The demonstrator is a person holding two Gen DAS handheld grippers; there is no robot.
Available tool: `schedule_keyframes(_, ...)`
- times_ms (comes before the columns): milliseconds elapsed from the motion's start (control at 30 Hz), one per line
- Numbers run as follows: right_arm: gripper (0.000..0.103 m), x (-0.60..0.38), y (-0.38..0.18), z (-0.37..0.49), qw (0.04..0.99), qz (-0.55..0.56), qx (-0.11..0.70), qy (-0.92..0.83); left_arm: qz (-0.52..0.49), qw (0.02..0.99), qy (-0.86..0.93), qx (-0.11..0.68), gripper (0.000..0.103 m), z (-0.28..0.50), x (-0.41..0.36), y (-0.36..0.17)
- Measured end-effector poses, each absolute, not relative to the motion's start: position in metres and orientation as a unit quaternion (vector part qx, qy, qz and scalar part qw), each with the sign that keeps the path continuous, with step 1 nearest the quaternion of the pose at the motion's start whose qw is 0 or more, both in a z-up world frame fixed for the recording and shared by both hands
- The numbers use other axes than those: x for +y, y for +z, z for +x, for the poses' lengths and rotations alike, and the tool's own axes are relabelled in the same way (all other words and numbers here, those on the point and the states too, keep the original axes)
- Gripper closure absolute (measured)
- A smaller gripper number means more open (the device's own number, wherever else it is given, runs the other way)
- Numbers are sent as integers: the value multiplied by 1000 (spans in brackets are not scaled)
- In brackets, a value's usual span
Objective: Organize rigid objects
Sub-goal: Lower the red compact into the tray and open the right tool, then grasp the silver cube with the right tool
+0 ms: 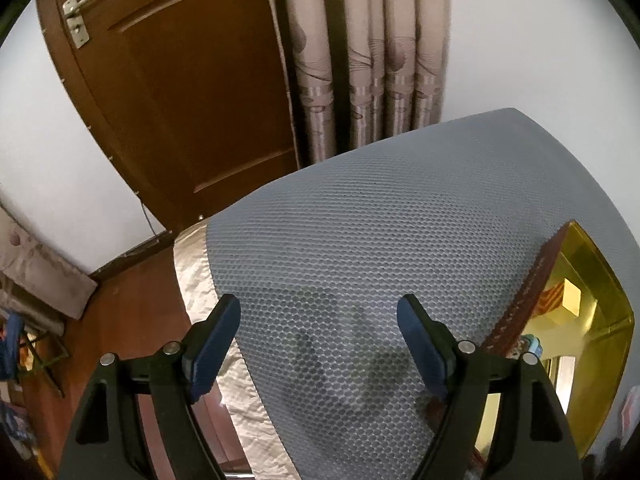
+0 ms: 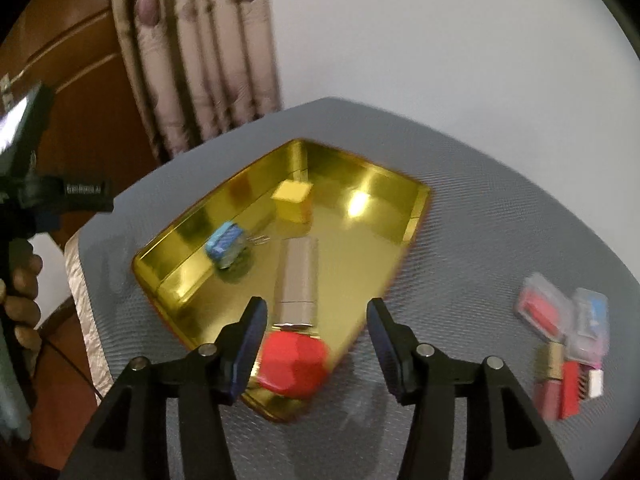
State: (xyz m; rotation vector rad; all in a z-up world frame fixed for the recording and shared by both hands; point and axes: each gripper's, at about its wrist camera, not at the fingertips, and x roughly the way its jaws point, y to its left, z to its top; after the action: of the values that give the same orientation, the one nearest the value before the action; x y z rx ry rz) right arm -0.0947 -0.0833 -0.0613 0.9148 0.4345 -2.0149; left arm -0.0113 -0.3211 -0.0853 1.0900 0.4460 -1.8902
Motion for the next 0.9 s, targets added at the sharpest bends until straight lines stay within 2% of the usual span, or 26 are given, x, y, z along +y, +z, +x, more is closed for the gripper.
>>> schedule_keyframes(300, 50, 24, -52, -154, 342, 372, 138, -852, 437, 429, -777, 149, 24, -21, -301, -82)
schedule_keyframes(567, 50, 103, -80, -194, 260, 394, 126, -872, 438, 393, -796, 144, 24, -28, -286, -82)
schedule_keyframes(900, 50, 126, -113, -231, 252, 407, 131, -868, 419, 359, -828, 102, 23, -41, -255, -76)
